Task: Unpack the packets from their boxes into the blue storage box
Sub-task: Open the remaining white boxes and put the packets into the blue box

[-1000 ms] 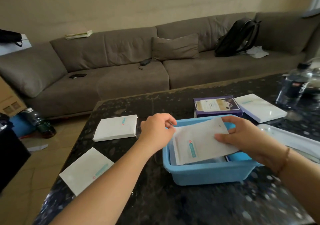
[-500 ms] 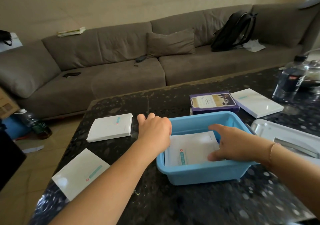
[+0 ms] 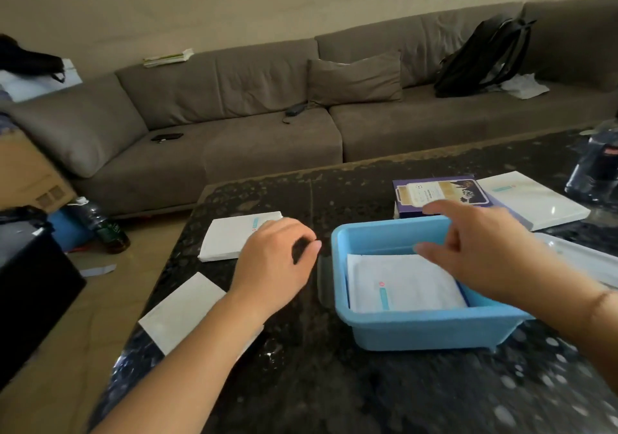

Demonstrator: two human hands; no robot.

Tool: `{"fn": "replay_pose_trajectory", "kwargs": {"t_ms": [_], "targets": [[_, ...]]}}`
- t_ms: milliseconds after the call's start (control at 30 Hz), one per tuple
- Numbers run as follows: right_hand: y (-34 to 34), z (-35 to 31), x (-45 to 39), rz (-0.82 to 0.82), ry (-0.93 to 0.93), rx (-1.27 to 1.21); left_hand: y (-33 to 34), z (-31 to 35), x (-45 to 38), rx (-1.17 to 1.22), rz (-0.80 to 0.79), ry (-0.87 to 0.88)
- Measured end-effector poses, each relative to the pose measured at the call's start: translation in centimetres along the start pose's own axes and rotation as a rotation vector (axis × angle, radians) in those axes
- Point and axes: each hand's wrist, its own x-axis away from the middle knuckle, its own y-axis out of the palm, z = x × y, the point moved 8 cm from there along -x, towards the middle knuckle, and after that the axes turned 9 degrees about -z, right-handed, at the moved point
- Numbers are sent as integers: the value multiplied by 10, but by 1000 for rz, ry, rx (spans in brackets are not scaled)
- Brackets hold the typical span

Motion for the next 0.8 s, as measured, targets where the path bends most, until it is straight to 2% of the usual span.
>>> {"fn": "replay_pose_trajectory", "kwargs": {"t_ms": [67,100,233,300,367,567,667,800], "targets": [[-10,-36,17,149,-158,-138,-7,-36,36,-15,-3,-58],[-8,-54,26,166,-226,-203,-4,-53,55,-48,-61,-97],[42,-102,40,34,-341,-312,27,-95,128,-285,-451,-162],[76,-111,40,-25,-346,-305,36,-106,151,-337,-519,-159],[111,-119,41,-103,-345,-305,34,-111,161,-331,-470,-162],[168,-151,51,-220,-402,-266,7,-113,170,-236,-74,-47],[177,-175,53,-206,-452,-218,-17,-111,174,-167,127,-47],[185,-208,50,-155,-530,-148,-36,-110,180,39,246,-130]]}}
